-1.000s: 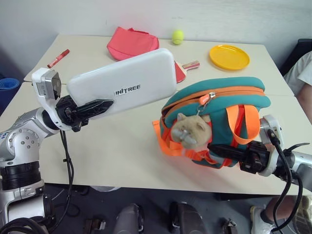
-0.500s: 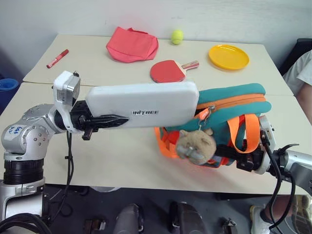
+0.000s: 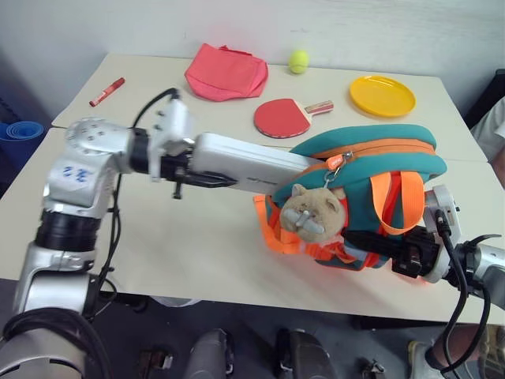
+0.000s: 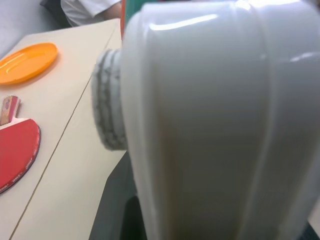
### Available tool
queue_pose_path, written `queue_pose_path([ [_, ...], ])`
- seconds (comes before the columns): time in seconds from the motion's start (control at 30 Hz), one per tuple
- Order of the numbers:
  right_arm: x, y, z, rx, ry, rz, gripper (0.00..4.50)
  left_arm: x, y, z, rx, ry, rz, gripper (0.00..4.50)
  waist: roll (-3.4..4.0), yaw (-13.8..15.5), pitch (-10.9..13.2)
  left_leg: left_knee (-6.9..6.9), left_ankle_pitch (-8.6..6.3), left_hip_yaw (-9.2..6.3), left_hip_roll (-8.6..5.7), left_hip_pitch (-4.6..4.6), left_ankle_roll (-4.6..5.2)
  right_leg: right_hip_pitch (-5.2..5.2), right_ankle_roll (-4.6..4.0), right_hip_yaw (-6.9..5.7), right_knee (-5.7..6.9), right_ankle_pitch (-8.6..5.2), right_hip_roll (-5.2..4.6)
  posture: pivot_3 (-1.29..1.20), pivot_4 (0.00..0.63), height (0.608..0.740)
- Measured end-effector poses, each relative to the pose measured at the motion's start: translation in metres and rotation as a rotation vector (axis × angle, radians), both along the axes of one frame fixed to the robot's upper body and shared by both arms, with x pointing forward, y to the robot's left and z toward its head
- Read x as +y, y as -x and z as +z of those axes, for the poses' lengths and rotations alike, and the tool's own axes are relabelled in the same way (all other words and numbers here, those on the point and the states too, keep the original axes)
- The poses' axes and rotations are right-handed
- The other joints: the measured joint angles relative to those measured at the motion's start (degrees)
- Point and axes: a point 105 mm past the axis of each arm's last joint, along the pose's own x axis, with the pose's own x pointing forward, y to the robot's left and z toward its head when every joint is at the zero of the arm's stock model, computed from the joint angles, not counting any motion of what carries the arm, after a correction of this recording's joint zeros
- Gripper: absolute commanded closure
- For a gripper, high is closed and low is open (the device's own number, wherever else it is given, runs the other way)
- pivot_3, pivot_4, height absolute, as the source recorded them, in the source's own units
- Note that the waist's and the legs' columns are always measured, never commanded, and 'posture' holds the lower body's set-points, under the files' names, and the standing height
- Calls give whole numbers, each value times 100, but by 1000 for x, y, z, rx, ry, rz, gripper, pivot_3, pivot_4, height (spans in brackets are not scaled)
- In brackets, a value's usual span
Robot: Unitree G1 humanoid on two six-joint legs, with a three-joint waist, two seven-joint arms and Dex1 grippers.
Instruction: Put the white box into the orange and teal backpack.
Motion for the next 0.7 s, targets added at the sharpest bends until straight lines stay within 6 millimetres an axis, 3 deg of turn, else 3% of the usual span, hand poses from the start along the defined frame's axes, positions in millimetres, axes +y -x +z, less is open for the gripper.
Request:
queue_pose_path([
  [0.13, 7, -4, 3, -28, -2, 22, 4466, -67, -1, -21, 33, -14, -85, 3201, 0, -27, 0, 12, 9, -6, -13, -41, 21, -16, 36, -5, -4, 20, 1, 0, 150, 740],
  [0.2, 9, -5, 1, -28, -12, 24, 4466, -81, -2, -25, 29, -12, -94, 3201, 0, -57, 0, 12, 7, -2, -14, -41, 24, -18, 39, -10, -6, 22, 0, 0, 150, 740],
  [0.23, 11, -6, 1, -38, -21, 24, 4500, -91, -4, -26, 42, 2, -86, 2642, 1, -55, 0, 13, 8, -2, -17, -42, 25, -18, 42, -20, -7, 23, 0, 0, 150, 740],
  [0.33, 17, -9, 2, -49, -38, 29, 4500, -107, -6, -31, 69, 39, -86, 1884, 0, -50, 0, 30, 8, -6, -17, -46, 31, -18, 45, -34, -19, 25, -11, 0, 150, 740],
  [0.47, 19, -10, 0, -53, -36, 16, 4500, -99, -7, -26, 155, 73, -83, 685, 1, -59, 0, 39, 7, -10, -10, -47, 30, -18, 45, -31, -17, 25, -20, 0, 150, 740],
  [0.53, 23, -9, 0, -67, -46, 16, 4500, -83, -6, -23, 197, 74, -98, 90, 2, -83, -1, 39, 5, -10, -4, -47, 26, -19, 44, -30, -16, 25, -19, 0, 150, 740],
  [0.7, 25, -9, -4, -72, -50, -4, 4500, -23, -10, -12, 183, 89, -104, 90, 7, -140, -3, 46, 4, -8, 4, -45, 19, -18, 41, -48, 2, 24, -11, 0, 150, 740],
])
